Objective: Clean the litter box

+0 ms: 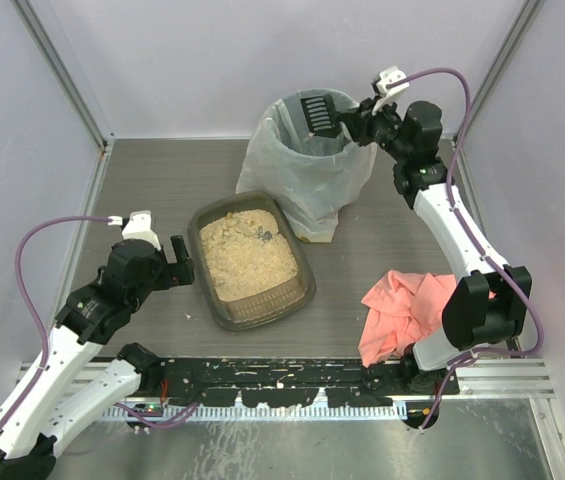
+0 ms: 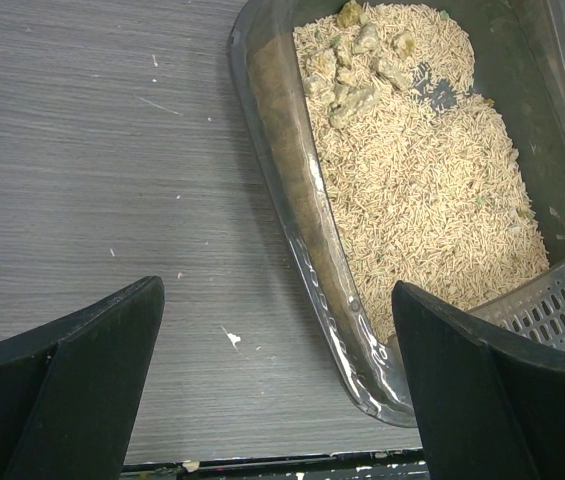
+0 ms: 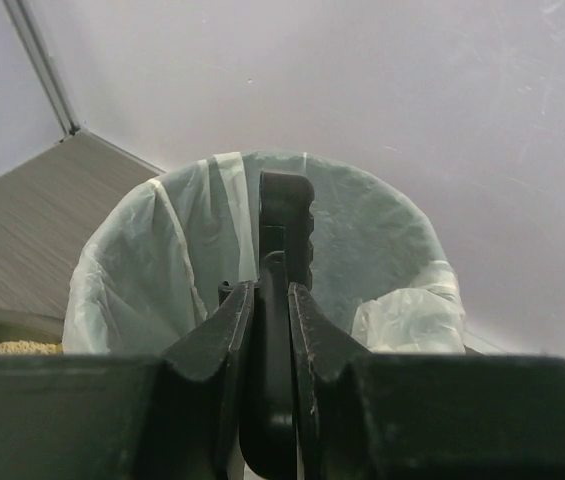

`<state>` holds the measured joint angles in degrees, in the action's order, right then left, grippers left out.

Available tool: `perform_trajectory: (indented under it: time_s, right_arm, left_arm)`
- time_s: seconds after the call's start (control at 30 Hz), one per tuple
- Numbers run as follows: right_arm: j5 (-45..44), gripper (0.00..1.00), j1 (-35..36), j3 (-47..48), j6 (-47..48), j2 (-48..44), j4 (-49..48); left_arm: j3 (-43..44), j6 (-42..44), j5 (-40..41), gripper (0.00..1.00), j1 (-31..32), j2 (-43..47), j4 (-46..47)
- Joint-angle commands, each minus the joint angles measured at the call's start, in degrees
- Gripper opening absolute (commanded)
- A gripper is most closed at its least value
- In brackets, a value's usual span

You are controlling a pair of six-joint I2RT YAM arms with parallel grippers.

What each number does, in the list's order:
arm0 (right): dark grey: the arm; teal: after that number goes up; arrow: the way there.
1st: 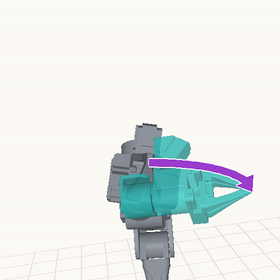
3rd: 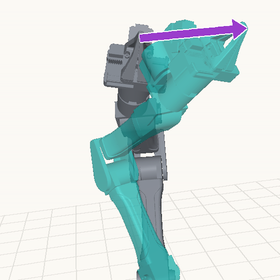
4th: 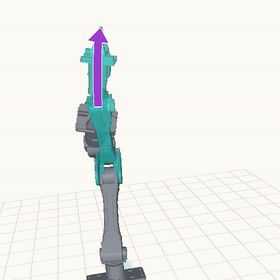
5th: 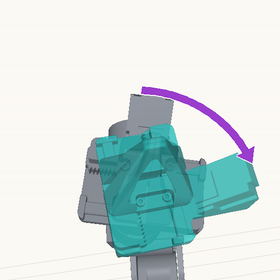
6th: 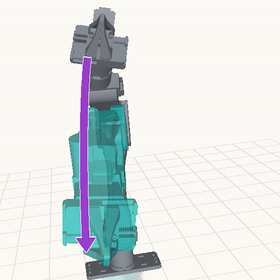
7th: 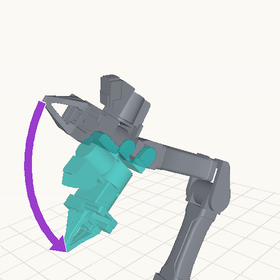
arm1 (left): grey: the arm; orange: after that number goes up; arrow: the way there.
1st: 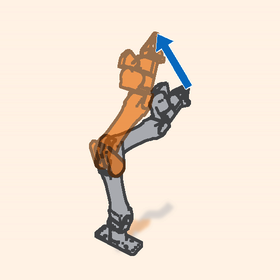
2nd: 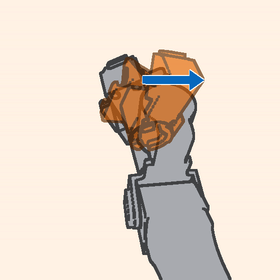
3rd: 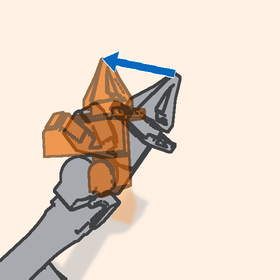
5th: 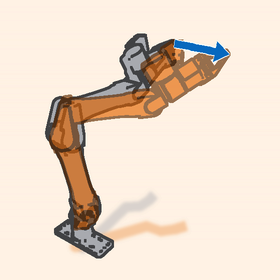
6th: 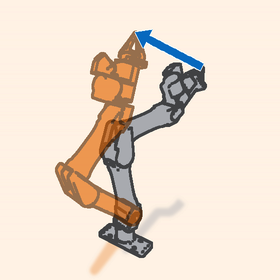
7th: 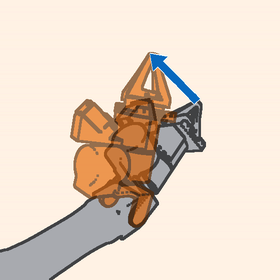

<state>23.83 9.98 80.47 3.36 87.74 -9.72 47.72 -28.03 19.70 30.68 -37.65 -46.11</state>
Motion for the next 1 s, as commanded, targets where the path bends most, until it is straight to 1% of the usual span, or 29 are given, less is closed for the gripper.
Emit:
perform_trajectory:
  time_s: [0.0,0.17,0.3,0.43,0.57,0.77,0.97]
  right_arm:
    - [-1.2,0.01,0.5,2.7,5.8,-3.2,-2.8]
    - [-4.5,0.01,1.8,4.1,6.6,-4.3,-2.1]
    - [-7.3,0.01,2.6,4.1,6.0,-7.6,-1.7]
    - [-8.5,0.01,3.3,4.0,3.7,-11.4,-1.6]
    - [-9.3,0.01,5.2,6.2,-0.1,-14.3,2.7]
    - [-14.3,0.01,14.7,6.4,-1.9,-17.2,12.3]
    - [-14.9,0.01,22.0,4.5,-6.9,-18.0,22.2]
  left_arm:
    - [0.5,0.2,-0.1,0.98,0.2,0.4,0.9]
    - [0.4,0.1,0.0,0.98,0.2,0.7,1.0]
    - [0.2,0.2,-0.1,0.98,0.2,0.3,1.1]
    - [-0.1,0.1,-0.4,0.98,0.2,0.5,1.3]
    - [-0.5,-0.2,-0.6,0.98,0.2,0.6,1.8]
    - [-0.9,-0.7,-1.0,0.98,0.2,0.0,2.4]
    - [-1.2,-1.1,-0.5,0.98,0.2,0.4,2.7]
